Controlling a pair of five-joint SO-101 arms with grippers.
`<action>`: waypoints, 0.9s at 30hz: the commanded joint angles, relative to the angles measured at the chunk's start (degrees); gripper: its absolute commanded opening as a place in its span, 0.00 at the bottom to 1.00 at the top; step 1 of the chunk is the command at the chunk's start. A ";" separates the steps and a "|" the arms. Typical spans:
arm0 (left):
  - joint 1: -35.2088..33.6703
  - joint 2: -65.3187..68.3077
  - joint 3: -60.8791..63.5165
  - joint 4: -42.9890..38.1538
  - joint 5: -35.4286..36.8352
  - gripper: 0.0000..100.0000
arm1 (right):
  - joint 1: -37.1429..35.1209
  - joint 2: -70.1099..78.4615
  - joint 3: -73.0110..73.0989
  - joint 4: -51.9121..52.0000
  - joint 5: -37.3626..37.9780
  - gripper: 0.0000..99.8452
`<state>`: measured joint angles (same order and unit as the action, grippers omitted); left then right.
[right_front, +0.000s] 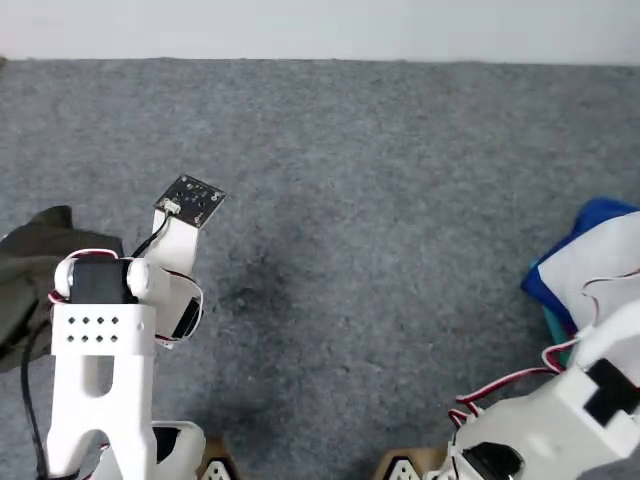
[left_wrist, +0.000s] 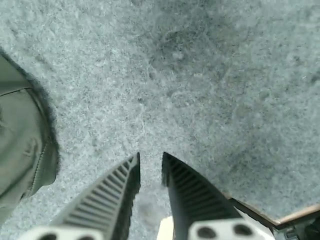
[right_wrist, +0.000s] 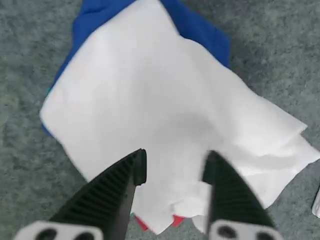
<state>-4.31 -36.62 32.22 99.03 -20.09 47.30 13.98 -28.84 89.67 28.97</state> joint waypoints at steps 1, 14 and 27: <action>-0.44 -0.97 0.13 1.41 -1.05 0.07 | 1.54 0.13 -0.35 -3.65 0.70 0.07; -0.44 -0.88 0.13 1.41 -1.05 0.07 | 4.62 -3.56 -4.84 -0.66 0.79 0.09; -0.44 -0.88 0.13 1.49 -1.05 0.07 | 5.32 1.01 -5.10 -0.13 9.85 0.29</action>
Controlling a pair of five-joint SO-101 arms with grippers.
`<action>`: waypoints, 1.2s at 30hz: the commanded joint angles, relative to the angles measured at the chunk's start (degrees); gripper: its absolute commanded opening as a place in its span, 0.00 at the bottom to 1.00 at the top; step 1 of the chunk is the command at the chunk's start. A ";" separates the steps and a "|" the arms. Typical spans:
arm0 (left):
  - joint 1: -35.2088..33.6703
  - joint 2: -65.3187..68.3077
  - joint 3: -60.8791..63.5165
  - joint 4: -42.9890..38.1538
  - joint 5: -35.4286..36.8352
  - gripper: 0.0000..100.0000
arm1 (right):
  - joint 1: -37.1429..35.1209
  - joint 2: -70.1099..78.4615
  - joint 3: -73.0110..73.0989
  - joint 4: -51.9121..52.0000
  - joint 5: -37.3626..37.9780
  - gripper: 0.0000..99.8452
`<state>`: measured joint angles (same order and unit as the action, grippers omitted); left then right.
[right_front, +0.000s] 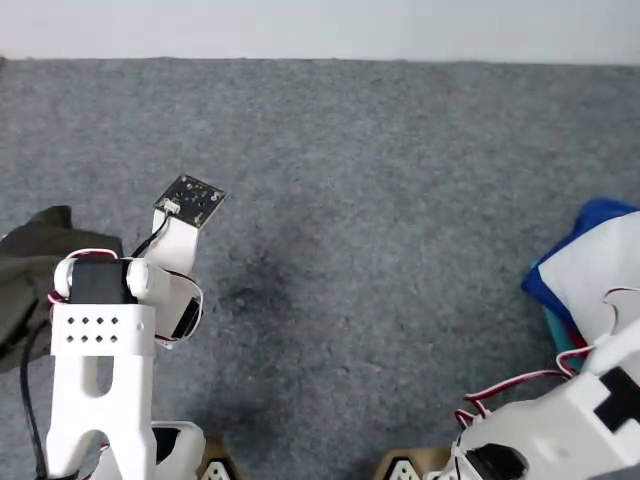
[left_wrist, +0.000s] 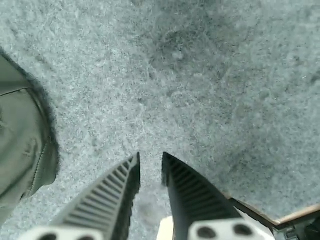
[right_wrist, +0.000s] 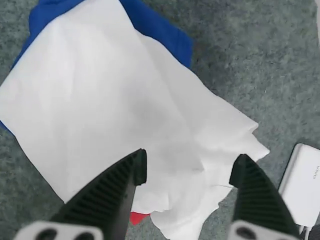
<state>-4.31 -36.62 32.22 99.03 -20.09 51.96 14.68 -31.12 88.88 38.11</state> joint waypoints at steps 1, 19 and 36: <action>-0.44 -0.88 0.13 1.49 -1.05 0.07 | 0.66 1.01 -2.81 0.66 0.62 0.29; -0.44 -0.88 2.77 0.88 -1.14 0.07 | 4.35 0.66 -3.78 -10.42 0.79 0.02; -0.44 -0.88 2.77 0.88 -1.14 0.07 | 5.67 4.79 -3.08 -15.78 0.53 0.09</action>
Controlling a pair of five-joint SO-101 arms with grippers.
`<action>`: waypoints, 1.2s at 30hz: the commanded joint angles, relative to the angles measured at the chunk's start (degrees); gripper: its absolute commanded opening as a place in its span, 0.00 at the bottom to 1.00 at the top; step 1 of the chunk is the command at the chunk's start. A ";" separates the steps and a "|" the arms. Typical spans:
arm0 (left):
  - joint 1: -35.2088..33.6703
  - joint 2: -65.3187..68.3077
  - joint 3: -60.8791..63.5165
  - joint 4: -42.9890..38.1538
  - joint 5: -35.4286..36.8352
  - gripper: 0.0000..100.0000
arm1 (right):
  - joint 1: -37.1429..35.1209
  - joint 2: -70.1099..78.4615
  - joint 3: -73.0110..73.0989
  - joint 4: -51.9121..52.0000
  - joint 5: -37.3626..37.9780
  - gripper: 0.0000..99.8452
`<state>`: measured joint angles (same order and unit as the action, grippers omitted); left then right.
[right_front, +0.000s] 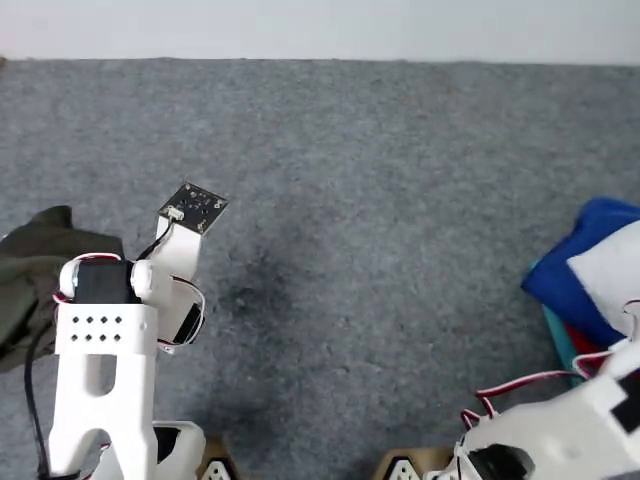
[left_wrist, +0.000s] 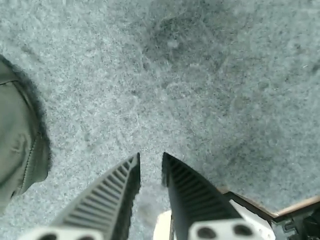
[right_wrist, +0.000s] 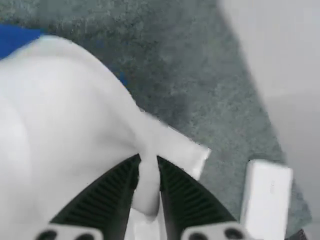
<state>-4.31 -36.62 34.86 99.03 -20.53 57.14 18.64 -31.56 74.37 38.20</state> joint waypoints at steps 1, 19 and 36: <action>-0.44 -1.05 0.13 0.88 -0.70 0.07 | 0.84 0.92 -3.25 -1.27 0.44 0.13; -18.99 0.00 -17.89 -5.19 -0.44 0.12 | -20.26 -8.31 -13.71 27.74 -15.56 0.29; -46.42 40.09 -30.99 -9.49 -10.64 0.18 | -49.45 -15.69 13.98 28.53 -17.14 0.26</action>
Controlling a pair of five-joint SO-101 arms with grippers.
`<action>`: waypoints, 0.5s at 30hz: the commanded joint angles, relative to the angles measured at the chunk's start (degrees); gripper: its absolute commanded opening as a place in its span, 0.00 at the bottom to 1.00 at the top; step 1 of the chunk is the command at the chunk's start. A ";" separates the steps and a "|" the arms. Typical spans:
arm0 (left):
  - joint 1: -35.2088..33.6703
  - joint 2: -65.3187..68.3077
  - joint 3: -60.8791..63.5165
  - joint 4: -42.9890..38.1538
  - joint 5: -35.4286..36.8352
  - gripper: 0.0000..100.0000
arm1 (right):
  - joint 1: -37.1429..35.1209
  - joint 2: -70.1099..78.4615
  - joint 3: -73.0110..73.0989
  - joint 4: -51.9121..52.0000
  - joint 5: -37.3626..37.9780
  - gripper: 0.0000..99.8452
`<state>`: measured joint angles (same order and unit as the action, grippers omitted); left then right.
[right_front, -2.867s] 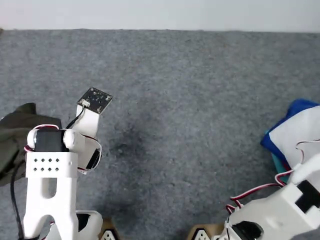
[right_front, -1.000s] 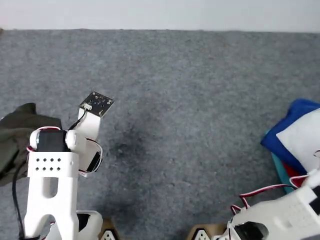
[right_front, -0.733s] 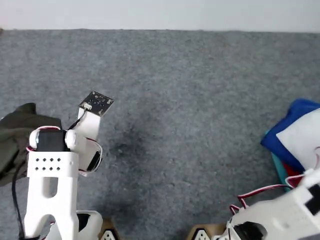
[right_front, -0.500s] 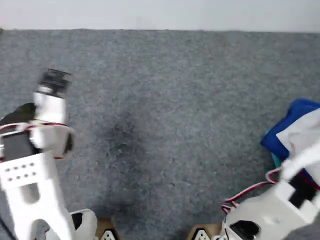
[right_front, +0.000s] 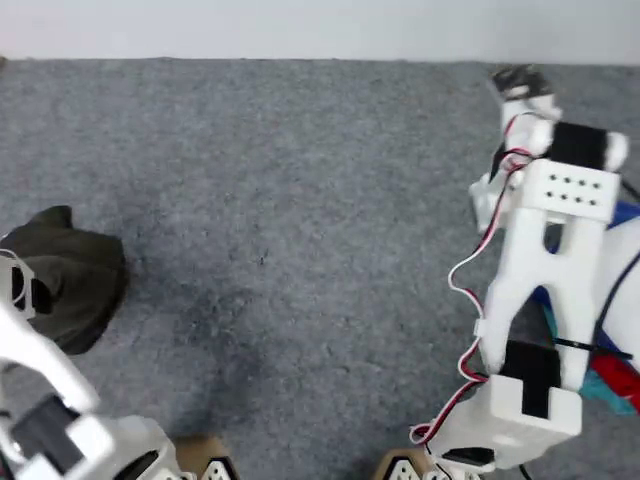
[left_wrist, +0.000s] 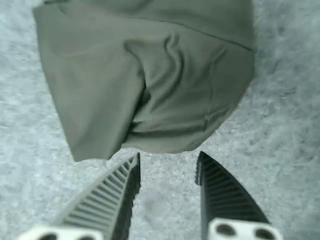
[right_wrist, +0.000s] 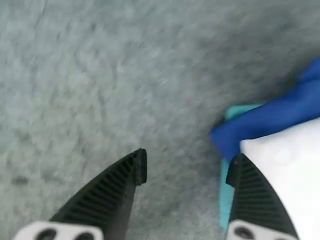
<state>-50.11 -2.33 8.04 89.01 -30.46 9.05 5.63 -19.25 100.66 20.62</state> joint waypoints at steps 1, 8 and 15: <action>-0.62 8.44 -5.05 0.53 -0.62 0.18 | -1.71 -2.68 2.11 2.24 0.44 0.26; 0.35 26.90 -11.12 0.70 -0.79 0.06 | -1.54 -2.59 2.46 2.24 0.53 0.26; 4.84 35.08 -23.96 11.78 1.76 0.01 | -1.71 -2.24 2.55 2.24 0.18 0.26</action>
<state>-47.82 33.19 -10.86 97.19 -30.46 7.82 5.63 -16.53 100.66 20.62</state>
